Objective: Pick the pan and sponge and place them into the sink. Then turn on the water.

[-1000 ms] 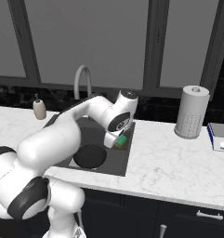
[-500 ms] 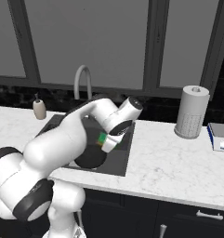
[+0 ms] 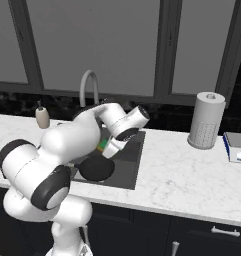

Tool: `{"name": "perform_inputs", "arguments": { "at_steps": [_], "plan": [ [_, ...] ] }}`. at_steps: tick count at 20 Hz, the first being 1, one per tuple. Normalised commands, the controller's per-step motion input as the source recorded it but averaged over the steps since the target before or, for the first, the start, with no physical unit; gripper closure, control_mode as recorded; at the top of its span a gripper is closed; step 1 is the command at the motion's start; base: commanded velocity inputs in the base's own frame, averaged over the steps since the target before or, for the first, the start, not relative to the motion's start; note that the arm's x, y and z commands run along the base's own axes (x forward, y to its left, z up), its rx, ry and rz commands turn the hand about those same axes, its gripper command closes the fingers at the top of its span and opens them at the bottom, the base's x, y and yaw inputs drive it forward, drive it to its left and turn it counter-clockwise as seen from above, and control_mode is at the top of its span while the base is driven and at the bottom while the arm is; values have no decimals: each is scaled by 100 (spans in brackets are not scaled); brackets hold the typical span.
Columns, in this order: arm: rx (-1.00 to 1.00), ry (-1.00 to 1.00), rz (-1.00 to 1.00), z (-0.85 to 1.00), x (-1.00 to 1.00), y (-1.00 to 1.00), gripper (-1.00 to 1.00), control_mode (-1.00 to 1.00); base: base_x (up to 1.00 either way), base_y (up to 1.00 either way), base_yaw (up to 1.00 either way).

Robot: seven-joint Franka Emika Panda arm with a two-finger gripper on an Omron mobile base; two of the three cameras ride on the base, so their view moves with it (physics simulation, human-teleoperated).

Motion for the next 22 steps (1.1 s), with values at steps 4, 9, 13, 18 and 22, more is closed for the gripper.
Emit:
{"name": "perform_inputs", "arguments": {
  "at_steps": [4,9,13,18,22],
  "plan": [
    [0,0,-14,-69,22,63,100,-100,0,0,0],
    [0,4,-5,-70,44,35,100,-100,0,0,0],
    [0,7,0,-69,61,18,100,-100,0,0,0],
    [-1,5,0,-63,55,2,100,-100,0,0,0],
    [-1,0,0,-61,46,3,100,-100,0,0,0]
  ]
}}
